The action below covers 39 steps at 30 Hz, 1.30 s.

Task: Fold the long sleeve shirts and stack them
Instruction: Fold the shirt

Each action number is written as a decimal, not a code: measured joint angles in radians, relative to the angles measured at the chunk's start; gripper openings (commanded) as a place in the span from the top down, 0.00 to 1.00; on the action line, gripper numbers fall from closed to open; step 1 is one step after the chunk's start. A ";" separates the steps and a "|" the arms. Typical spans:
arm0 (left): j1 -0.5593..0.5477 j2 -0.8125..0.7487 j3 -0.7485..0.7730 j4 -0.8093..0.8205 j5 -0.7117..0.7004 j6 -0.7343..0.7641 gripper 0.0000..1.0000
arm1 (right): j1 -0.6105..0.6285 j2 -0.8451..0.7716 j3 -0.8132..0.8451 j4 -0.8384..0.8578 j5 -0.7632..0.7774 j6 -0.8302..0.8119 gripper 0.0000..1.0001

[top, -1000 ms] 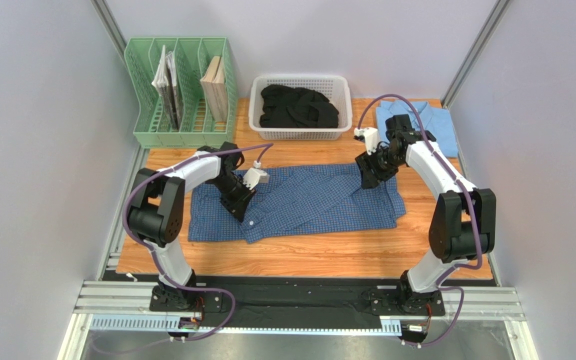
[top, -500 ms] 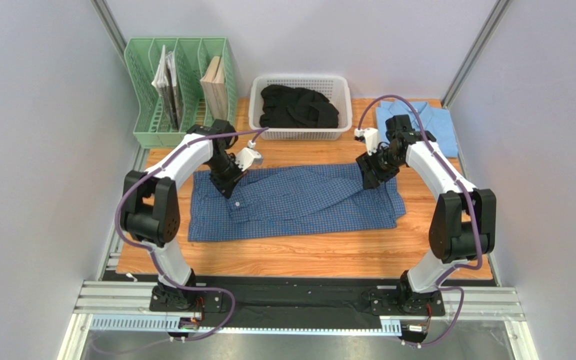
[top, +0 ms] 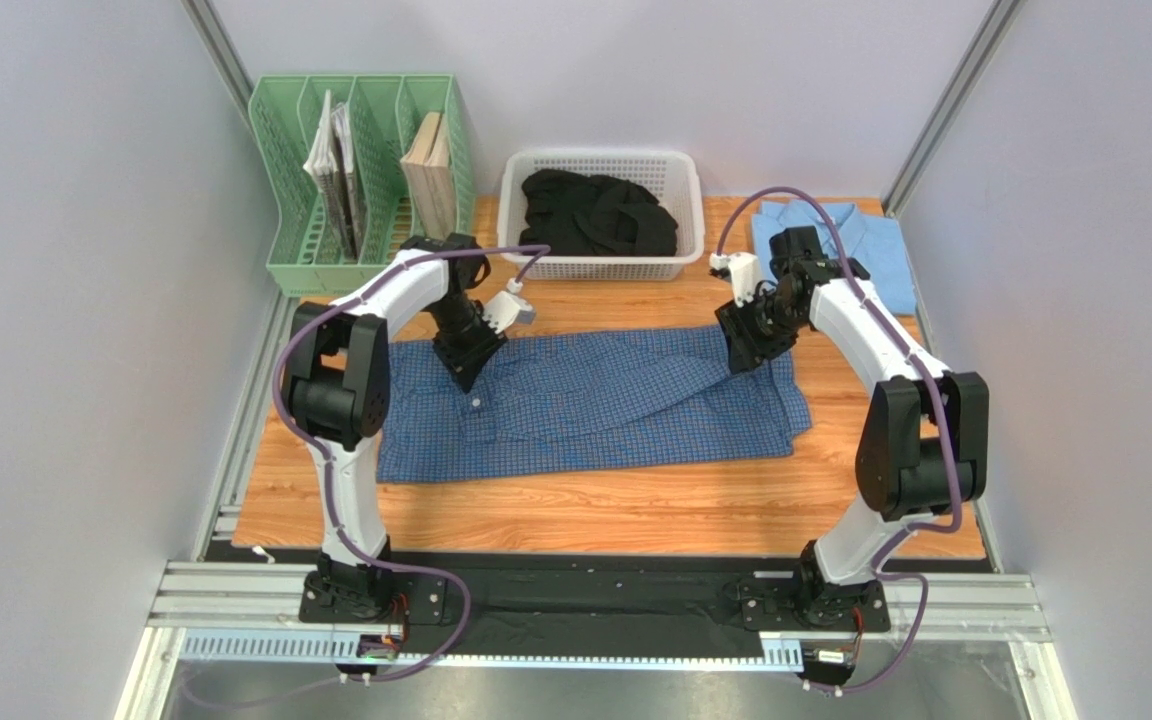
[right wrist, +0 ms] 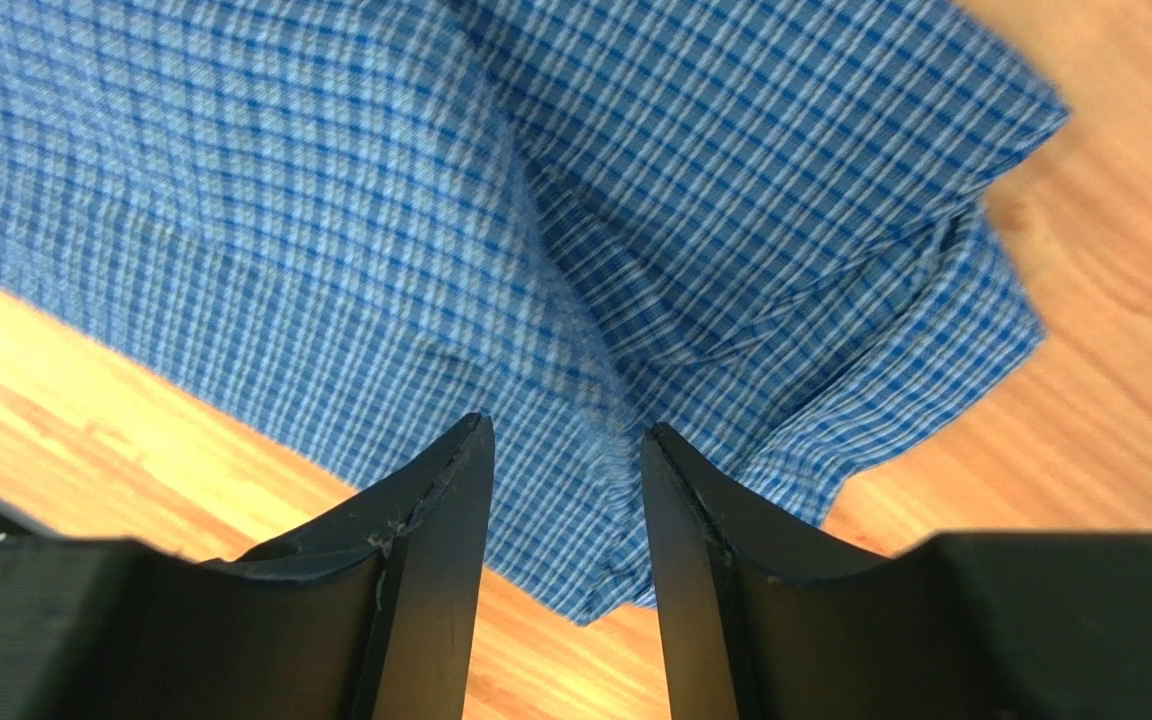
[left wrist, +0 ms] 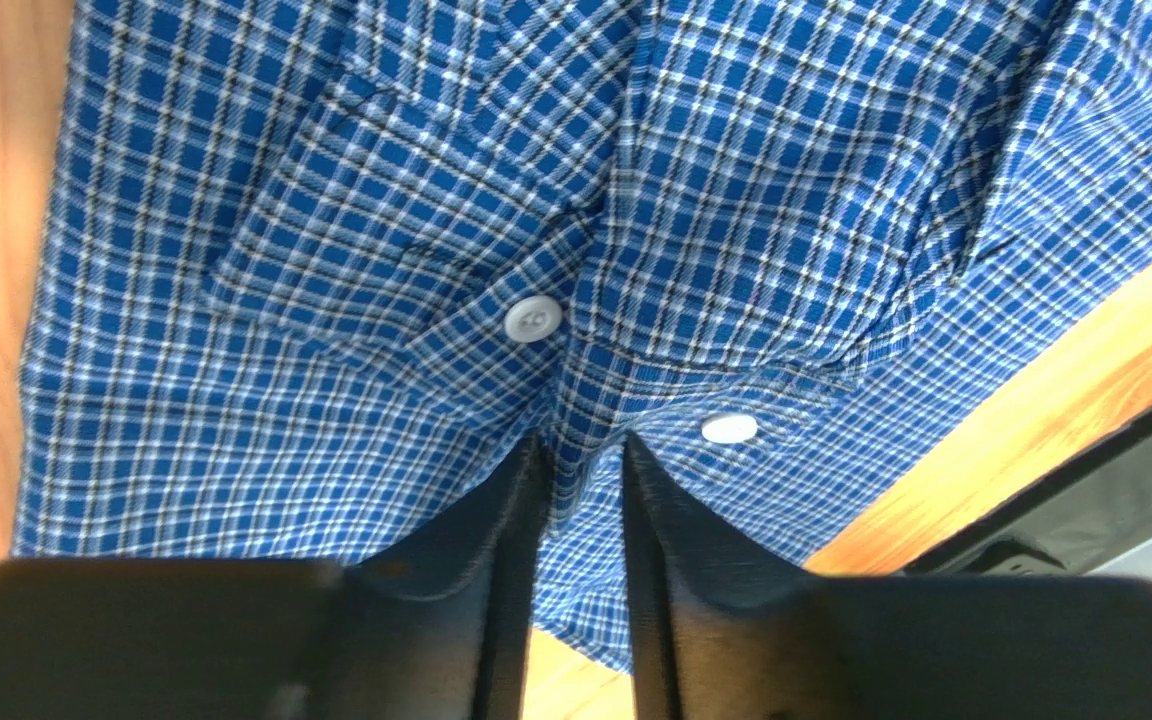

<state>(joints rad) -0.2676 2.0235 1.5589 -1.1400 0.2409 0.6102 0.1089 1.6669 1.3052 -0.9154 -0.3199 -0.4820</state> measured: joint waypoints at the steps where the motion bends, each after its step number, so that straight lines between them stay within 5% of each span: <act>1: 0.000 0.000 -0.002 -0.001 0.004 -0.004 0.62 | 0.000 0.011 0.007 0.006 0.007 -0.001 0.57; 5: 0.001 -0.006 -0.023 0.011 0.006 -0.019 0.61 | 0.000 0.080 0.011 0.037 0.045 -0.025 0.57; 10: 0.001 -0.015 -0.068 0.035 0.006 -0.036 0.89 | -0.002 0.118 -0.083 0.101 0.100 -0.072 0.69; 15: 0.006 -0.014 -0.121 0.069 -0.018 -0.042 1.00 | -0.008 0.141 -0.140 0.168 0.169 -0.096 0.91; 16: 0.008 -0.013 -0.123 0.073 -0.019 -0.044 0.97 | -0.008 0.141 -0.139 0.179 0.175 -0.098 1.00; 20: 0.015 -0.013 -0.125 0.082 -0.018 -0.047 0.68 | -0.010 0.143 -0.132 0.192 0.182 -0.099 0.99; 21: 0.016 -0.015 -0.130 0.085 -0.015 -0.051 0.64 | -0.011 0.143 -0.132 0.190 0.182 -0.100 0.94; 22: 0.017 -0.020 -0.135 0.087 -0.012 -0.047 0.59 | -0.014 0.142 -0.132 0.188 0.179 -0.102 0.71; 25: 0.022 -0.076 -0.175 0.097 0.003 -0.038 0.51 | -0.045 0.142 -0.114 0.124 0.168 -0.119 0.41; 27: 0.027 -0.130 -0.192 0.098 0.016 -0.033 0.44 | -0.082 0.140 -0.083 0.048 0.154 -0.124 0.37; 30: 0.033 -0.244 -0.206 0.109 0.031 0.012 0.42 | -0.132 0.119 -0.001 -0.046 0.108 -0.111 0.41; 33: 0.034 -0.335 -0.209 0.119 0.023 0.090 0.46 | -0.146 0.058 0.064 -0.082 0.050 -0.063 0.63; 36: 0.032 -0.319 -0.208 0.128 -0.004 0.165 0.51 | -0.108 0.013 0.090 -0.082 0.014 -0.009 0.77; 39: 0.022 -0.238 -0.209 0.139 -0.043 0.215 0.53 | -0.051 0.031 0.092 -0.069 0.008 0.047 0.79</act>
<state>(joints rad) -0.2455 1.7859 1.3502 -1.0008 0.1982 0.8249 0.0574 1.6978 1.3975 -0.9848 -0.3122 -0.4355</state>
